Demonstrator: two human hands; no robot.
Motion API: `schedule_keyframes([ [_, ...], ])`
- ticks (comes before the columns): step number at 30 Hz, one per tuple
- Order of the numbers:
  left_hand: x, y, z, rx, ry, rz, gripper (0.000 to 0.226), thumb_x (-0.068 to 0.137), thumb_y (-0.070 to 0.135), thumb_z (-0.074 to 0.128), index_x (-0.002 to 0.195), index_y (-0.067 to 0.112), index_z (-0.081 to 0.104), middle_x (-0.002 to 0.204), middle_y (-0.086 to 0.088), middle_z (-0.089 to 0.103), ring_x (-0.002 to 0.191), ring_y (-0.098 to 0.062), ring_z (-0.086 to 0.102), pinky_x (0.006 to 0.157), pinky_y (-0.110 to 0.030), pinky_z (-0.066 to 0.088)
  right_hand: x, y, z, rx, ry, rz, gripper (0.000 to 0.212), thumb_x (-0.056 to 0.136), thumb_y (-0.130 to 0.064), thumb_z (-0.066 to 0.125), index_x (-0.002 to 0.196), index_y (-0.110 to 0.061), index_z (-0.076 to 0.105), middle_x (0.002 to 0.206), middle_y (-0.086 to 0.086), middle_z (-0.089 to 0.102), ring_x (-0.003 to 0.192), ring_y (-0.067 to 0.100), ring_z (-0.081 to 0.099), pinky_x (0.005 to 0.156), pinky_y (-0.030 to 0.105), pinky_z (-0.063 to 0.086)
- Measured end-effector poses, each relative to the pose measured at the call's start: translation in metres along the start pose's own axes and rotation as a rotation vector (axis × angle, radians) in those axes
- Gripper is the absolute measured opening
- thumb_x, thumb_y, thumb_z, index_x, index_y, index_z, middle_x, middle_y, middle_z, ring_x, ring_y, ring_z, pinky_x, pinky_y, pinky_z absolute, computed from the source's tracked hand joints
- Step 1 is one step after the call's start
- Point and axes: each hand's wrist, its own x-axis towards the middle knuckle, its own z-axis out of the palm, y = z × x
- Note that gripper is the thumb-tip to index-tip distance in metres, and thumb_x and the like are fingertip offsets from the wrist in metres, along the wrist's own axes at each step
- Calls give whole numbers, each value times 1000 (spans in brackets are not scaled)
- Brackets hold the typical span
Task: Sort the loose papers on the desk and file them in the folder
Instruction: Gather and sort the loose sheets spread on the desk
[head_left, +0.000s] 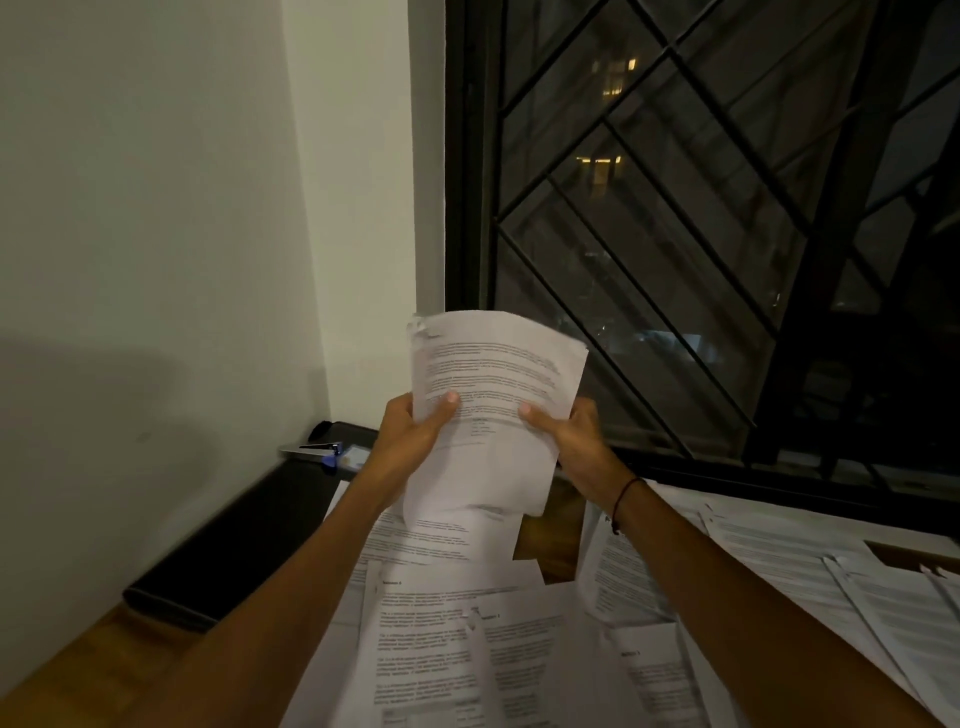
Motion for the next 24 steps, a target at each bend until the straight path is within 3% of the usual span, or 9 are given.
schedule_keyframes([
  [2,-1,-10,-3,145,-69,-27,31,97,42,64,120,21,64,112,-2,74,99,-16,71,73,-24,57,-5,13,5,-69,11,62,32,92,-10,75,122,-12,65,120,9,73,116,30,69,89,39,62],
  [4,-1,-12,-7,199,-21,28,35,99,46,59,121,19,64,107,1,73,99,-17,70,78,-28,58,-6,16,10,-80,37,60,27,94,-14,73,118,-20,63,118,2,71,118,28,68,83,29,62],
  [7,5,0,-23,213,44,123,28,100,47,59,113,24,68,106,1,76,99,-18,72,87,-36,60,2,7,15,-59,-39,-25,30,98,-15,68,127,-14,64,127,5,71,118,25,69,93,36,60],
  [9,9,8,-42,187,6,140,25,101,41,60,115,23,71,111,1,77,102,-17,73,91,-35,60,7,-2,21,-109,-138,-69,30,99,-12,65,130,-13,64,130,5,70,116,21,70,94,37,60],
  [12,7,6,-71,137,-104,82,34,101,32,62,131,16,66,121,3,75,109,-13,72,96,-32,58,7,1,30,-175,-246,-58,31,99,-8,66,128,-16,66,132,5,70,117,20,70,97,37,59],
  [17,-3,-25,-104,246,-201,-76,38,100,32,64,136,19,64,127,4,72,117,-18,69,106,-46,52,-14,28,40,-218,-351,69,41,96,-6,70,136,-11,62,134,3,69,118,19,69,91,34,61],
  [21,-21,-33,-126,240,-259,-137,34,99,26,65,133,27,63,128,7,71,117,-14,69,102,-37,53,-29,36,44,-312,-394,201,32,94,-13,74,126,-17,68,114,2,78,90,21,77,63,31,63],
  [24,-32,-41,-150,263,-214,-160,32,96,25,67,128,25,66,122,8,74,113,-14,71,100,-36,56,-28,46,45,-352,-392,250,21,94,-12,74,114,-7,71,98,15,79,71,25,75,61,32,63],
])
